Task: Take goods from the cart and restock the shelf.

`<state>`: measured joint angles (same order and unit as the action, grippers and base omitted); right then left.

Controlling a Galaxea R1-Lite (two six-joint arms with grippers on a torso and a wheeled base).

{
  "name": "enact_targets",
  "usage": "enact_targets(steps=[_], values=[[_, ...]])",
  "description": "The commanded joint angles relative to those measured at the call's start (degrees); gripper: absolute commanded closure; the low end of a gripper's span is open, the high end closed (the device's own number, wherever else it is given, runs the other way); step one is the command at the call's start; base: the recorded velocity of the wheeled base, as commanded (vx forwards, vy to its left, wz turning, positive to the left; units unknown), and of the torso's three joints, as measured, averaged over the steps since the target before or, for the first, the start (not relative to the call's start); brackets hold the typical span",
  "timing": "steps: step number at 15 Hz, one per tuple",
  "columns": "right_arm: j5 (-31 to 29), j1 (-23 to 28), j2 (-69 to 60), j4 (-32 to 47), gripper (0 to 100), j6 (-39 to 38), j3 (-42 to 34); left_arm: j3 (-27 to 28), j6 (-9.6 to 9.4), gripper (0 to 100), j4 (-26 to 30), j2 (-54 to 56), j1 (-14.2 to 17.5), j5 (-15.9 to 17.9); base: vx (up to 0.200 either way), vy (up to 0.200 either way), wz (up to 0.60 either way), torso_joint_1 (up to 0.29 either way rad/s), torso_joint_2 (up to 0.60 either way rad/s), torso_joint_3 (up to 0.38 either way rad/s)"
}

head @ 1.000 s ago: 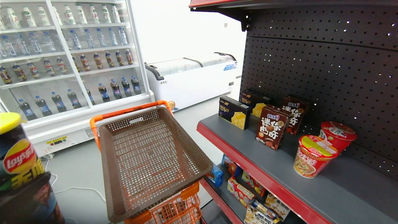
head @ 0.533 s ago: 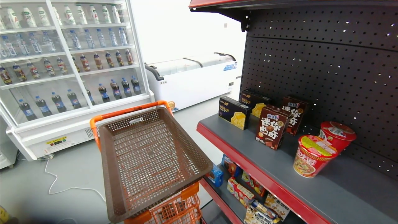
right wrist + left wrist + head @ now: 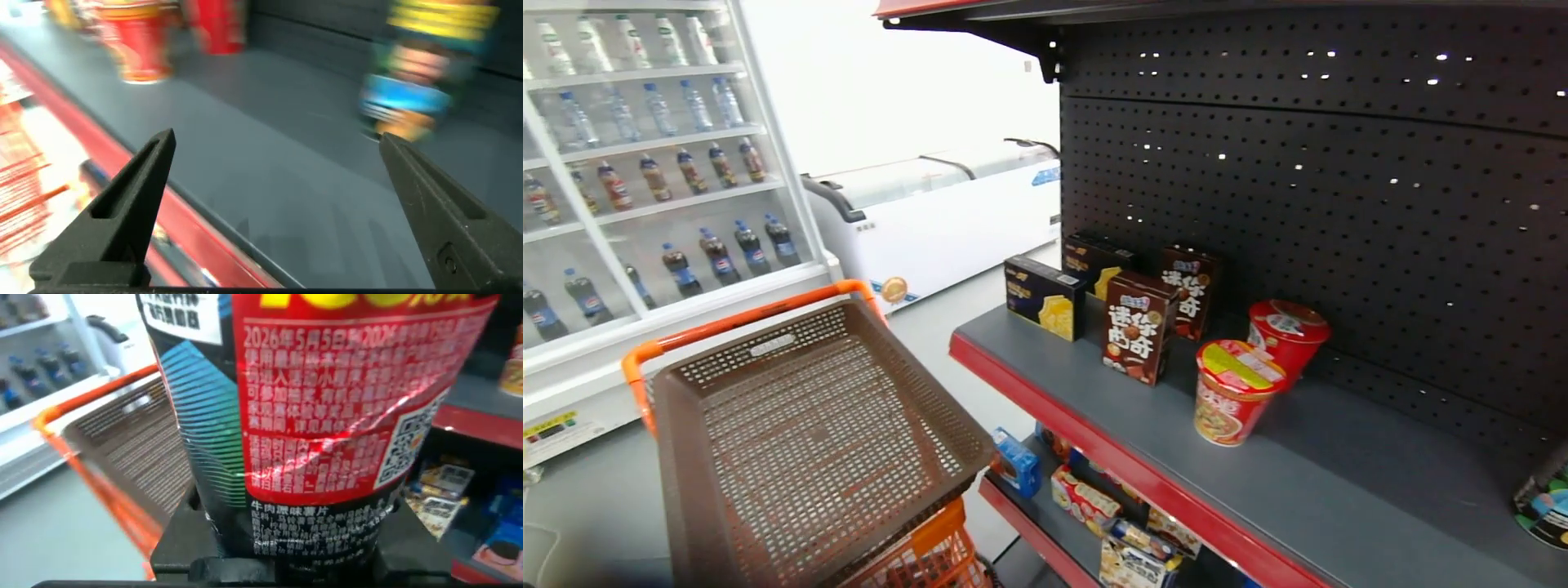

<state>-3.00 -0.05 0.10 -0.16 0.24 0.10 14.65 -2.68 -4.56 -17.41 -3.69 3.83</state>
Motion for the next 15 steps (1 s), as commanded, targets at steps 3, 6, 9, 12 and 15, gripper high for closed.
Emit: enact_targets(steps=[3, 6, 9, 12, 15], values=[[0.0, 0.0, 0.0, 0.0, 0, 0.0, -0.1, 0.1, -0.04, 100, 0.0, 0.0, -0.1, 0.0, 0.000, 0.000, -0.60, 0.009, 0.01, -0.002], [0.0, 0.0, 0.0, 0.0, 0, 0.0, 0.0, -0.1, -0.04, 100, 0.0, 0.1, 0.0, 0.0, 0.000, 0.000, -0.60, 0.005, 0.00, 0.004], [0.0, 0.0, 0.0, 0.0, 0, 0.0, 0.0, -0.2, -0.04, 100, 0.1, 0.4, 0.0, 0.0, 0.000, 0.000, -0.60, 0.009, 0.00, -0.002], [0.0, 0.0, 0.0, 0.0, 0, 0.0, 0.0, 0.5, -0.04, 100, 5.2, 3.3, -0.1, 0.0, 0.000, 0.000, -0.60, 0.001, 0.00, 0.006], [0.0, 0.0, 0.0, 0.0, 0, 0.0, 0.0, 0.6, -0.04, 100, 7.3, 5.6, 0.0, -0.1, 0.000, 0.000, -0.60, 0.001, 0.00, 0.004]])
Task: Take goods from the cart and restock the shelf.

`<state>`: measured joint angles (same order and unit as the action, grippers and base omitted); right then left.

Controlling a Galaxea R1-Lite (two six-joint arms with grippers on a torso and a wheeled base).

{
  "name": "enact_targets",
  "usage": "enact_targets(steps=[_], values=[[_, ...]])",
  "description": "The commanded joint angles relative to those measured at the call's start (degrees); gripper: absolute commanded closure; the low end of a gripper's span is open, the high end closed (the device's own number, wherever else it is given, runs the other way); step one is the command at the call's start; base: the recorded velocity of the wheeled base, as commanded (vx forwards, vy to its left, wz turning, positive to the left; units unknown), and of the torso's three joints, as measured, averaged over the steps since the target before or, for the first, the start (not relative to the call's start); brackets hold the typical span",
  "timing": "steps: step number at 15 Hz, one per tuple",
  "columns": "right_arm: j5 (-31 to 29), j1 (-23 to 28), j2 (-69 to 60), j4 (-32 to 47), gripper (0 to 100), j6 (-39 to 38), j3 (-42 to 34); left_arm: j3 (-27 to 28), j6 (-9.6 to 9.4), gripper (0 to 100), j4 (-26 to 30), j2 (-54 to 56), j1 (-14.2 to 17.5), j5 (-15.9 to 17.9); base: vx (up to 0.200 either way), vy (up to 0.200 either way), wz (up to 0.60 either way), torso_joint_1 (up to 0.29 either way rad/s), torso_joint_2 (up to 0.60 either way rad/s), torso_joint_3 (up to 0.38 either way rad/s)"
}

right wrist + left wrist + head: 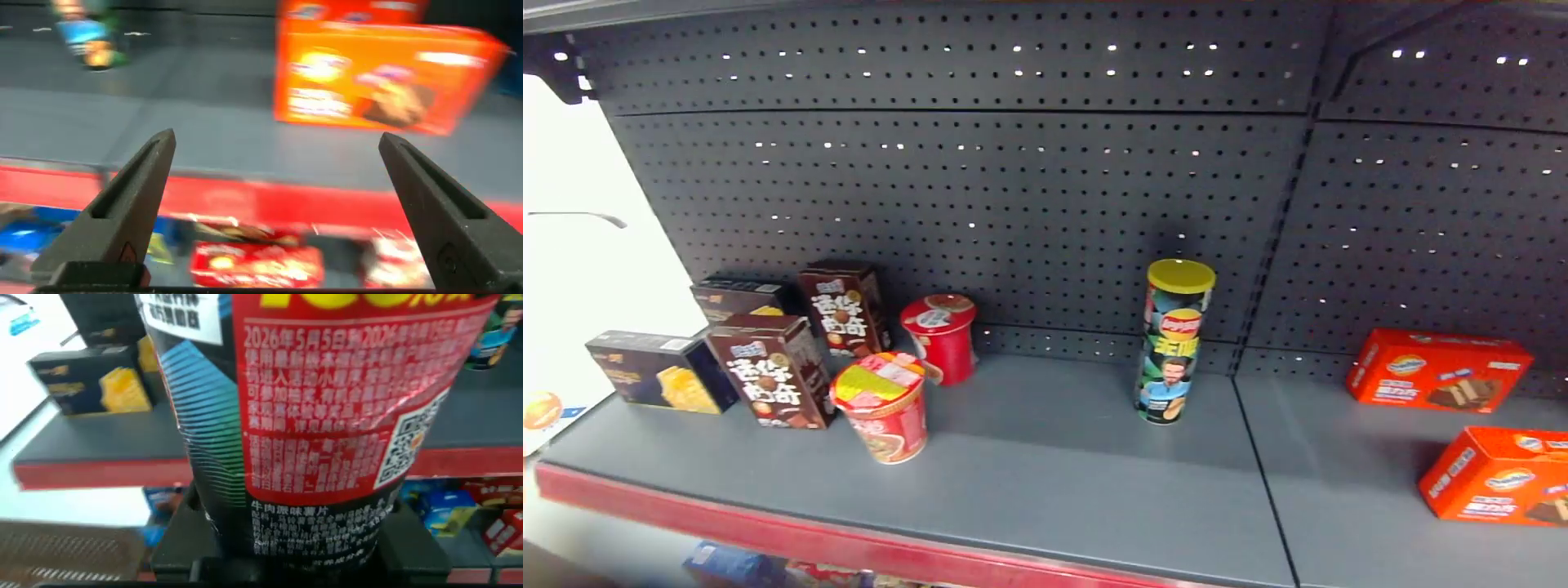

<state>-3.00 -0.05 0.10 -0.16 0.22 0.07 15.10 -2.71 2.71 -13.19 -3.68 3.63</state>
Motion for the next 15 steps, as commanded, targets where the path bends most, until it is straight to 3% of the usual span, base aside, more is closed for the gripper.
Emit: enact_targets(steps=[1, 6, 9, 12, 14, 15], values=[[0.0, 0.0, 0.0, 0.0, 0, 0.0, 0.0, 0.1, -0.02, 100, 0.0, 1.8, 0.0, -0.4, 0.000, 0.000, 0.00, 0.000, 0.00, 0.000], [0.5, 0.0, 0.1, 0.0, 0, 0.3, 0.0, 2.2, -0.02, 100, 0.0, 1.8, 0.0, -1.3, 0.000, 0.000, 0.00, 0.000, 0.00, 0.000], [0.7, 0.0, 0.1, 0.0, 0, 0.5, -0.1, 4.6, -0.02, 100, 0.5, 1.5, 0.0, -5.1, 0.000, 0.000, 0.00, 0.000, 0.00, 0.000], [-0.5, 0.2, 0.9, 0.0, 0, 0.4, 0.2, 8.1, -0.02, 100, 8.0, 2.0, 0.0, -8.2, 0.000, 0.000, 0.00, 0.000, 0.00, 0.000], [1.9, 0.0, 1.5, 0.0, 0, 2.9, 0.4, 11.7, -0.37, 100, 11.4, 2.1, 0.2, -9.8, 0.000, 0.000, 0.00, 0.000, 0.00, 0.000], [4.9, -0.6, 7.9, -1.3, 0, 2.2, 9.8, 12.6, -0.46, 100, 12.2, 2.6, 0.1, -12.1, 0.000, 0.000, 0.00, 0.000, 0.00, 0.000]])
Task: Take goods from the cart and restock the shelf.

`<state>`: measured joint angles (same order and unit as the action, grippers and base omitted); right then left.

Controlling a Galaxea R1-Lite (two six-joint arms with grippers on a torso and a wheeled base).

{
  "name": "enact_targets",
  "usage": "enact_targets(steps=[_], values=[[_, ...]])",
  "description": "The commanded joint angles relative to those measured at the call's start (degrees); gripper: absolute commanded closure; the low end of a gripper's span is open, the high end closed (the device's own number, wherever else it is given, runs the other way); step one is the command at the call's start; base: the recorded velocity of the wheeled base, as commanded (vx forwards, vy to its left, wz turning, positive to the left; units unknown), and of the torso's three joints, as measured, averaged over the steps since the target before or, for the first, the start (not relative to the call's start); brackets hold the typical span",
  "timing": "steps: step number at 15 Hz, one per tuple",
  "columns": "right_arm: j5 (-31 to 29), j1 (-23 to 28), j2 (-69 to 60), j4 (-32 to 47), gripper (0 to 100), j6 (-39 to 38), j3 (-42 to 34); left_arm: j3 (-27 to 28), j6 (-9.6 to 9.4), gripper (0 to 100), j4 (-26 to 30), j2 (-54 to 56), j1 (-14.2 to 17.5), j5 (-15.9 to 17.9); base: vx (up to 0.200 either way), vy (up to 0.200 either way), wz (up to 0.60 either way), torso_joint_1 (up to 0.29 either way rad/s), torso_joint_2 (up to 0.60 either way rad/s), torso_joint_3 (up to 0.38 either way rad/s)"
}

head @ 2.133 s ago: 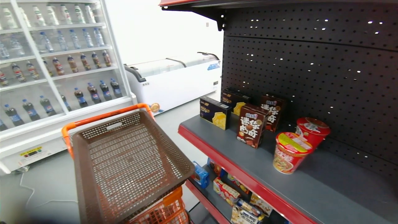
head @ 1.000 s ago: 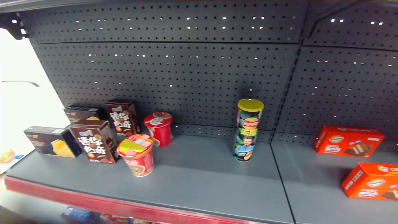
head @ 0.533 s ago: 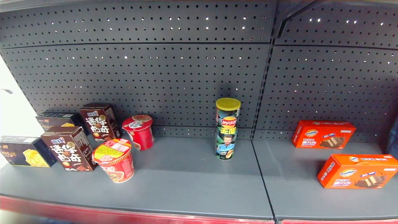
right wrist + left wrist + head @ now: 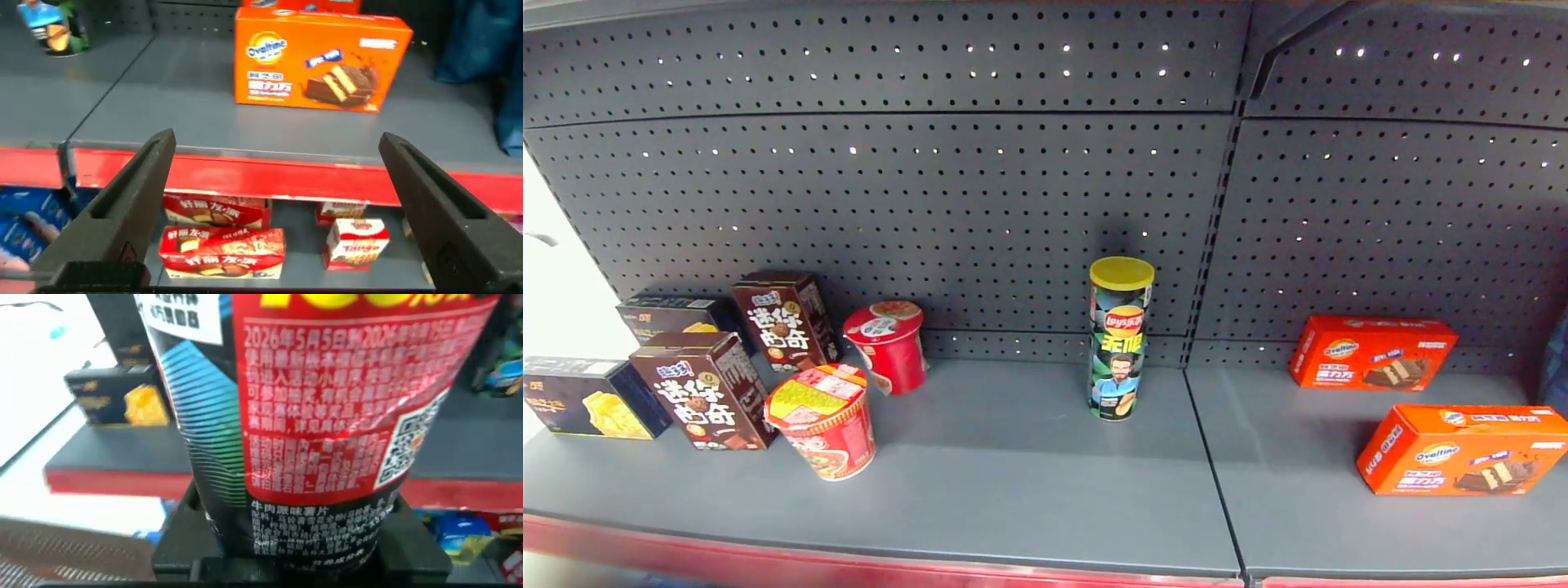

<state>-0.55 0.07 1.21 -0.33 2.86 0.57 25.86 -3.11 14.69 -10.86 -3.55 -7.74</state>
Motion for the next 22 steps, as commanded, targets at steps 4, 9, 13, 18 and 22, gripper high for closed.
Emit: enact_targets(steps=[4, 9, 13, 18, 22], values=[[10.9, -8.5, 32.9, -6.9, 0, -0.6, 22.9, 1.8, -4.54, 100, 1.9, 2.6, 0.4, -2.2, 0.000, 0.000, 0.00, 0.000, 0.00, 0.000], [12.9, -20.7, 40.4, -3.9, 0, -0.5, 26.1, 0.3, -4.54, 100, 1.8, 2.3, 0.2, -2.3, 0.000, 0.000, 0.00, 0.000, 0.00, 0.000], [17.0, -23.4, 59.2, -13.1, 0, -0.5, 33.4, -0.5, -3.66, 100, 1.7, 1.9, -0.1, -2.0, 0.000, 0.000, 0.00, 0.000, 0.00, 0.000], [27.2, -19.1, 84.6, -35.4, 0, 1.6, 36.7, -0.5, 0.56, 100, 1.7, 1.9, -0.2, -2.2, 0.000, 0.000, 0.00, 0.000, 0.00, 0.000], [32.9, -18.4, 93.3, -36.6, 0, 1.7, 45.0, -0.9, 1.00, 100, 2.0, 2.1, -0.2, -2.2, 0.000, 0.000, 0.00, 0.000, 0.00, 0.000]])
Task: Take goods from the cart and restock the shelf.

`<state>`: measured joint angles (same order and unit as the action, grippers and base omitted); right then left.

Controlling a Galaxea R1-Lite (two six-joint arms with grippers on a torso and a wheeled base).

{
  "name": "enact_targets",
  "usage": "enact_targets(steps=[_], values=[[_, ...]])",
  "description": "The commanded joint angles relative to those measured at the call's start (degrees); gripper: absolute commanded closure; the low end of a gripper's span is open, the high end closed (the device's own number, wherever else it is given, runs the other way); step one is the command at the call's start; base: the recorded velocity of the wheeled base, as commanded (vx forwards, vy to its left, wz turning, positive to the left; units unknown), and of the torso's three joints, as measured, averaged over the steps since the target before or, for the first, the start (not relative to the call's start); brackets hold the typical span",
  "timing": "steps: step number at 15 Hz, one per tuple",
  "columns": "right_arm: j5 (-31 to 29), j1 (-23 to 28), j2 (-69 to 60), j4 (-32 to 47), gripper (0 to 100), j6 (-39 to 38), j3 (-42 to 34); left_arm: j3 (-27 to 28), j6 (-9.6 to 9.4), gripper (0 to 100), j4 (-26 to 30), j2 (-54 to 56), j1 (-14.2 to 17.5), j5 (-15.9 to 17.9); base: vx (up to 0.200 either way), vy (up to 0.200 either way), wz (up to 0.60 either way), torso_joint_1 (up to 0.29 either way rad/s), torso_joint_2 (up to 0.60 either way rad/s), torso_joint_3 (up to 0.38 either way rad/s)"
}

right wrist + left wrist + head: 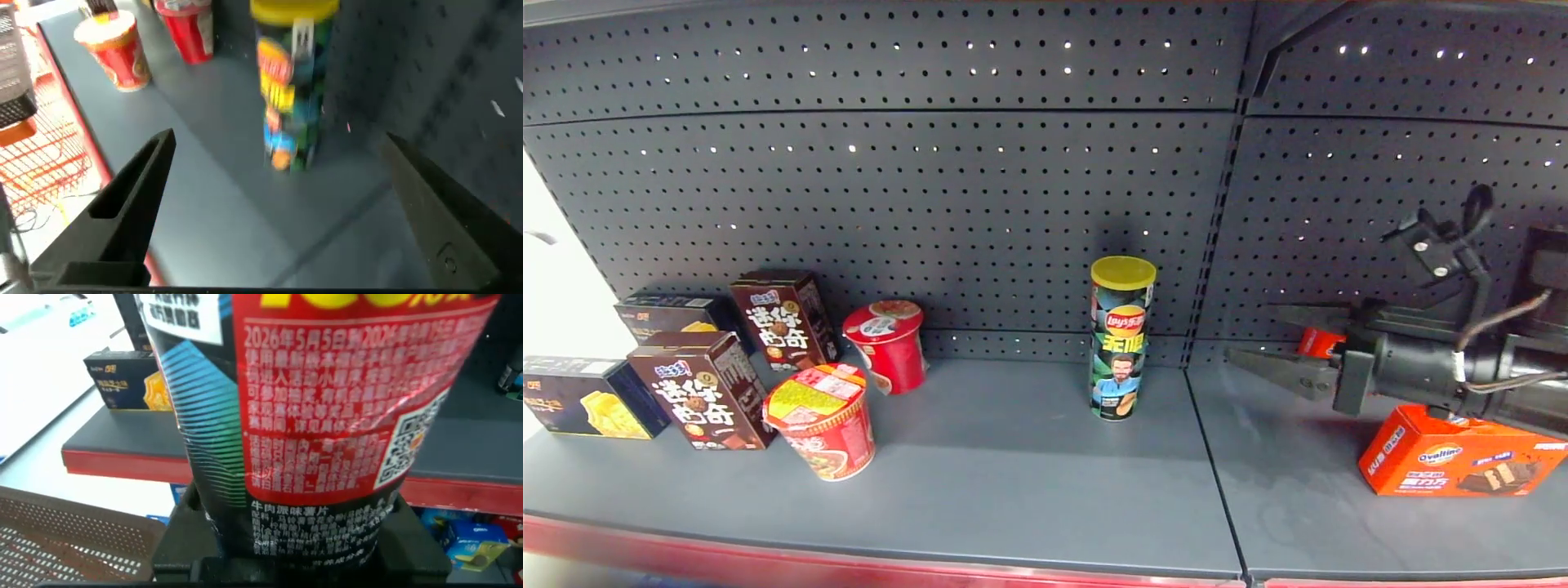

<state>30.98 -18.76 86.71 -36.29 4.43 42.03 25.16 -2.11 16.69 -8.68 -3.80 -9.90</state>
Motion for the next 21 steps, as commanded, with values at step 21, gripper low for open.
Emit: enact_targets(steps=[21], values=[[11.6, -1.5, 32.0, -0.5, 0, 4.2, 22.5, -4.6, -0.09, 100, 0.0, 0.2, -0.1, 0.1, 0.000, 0.000, 0.00, 0.000, 0.00, 0.000]])
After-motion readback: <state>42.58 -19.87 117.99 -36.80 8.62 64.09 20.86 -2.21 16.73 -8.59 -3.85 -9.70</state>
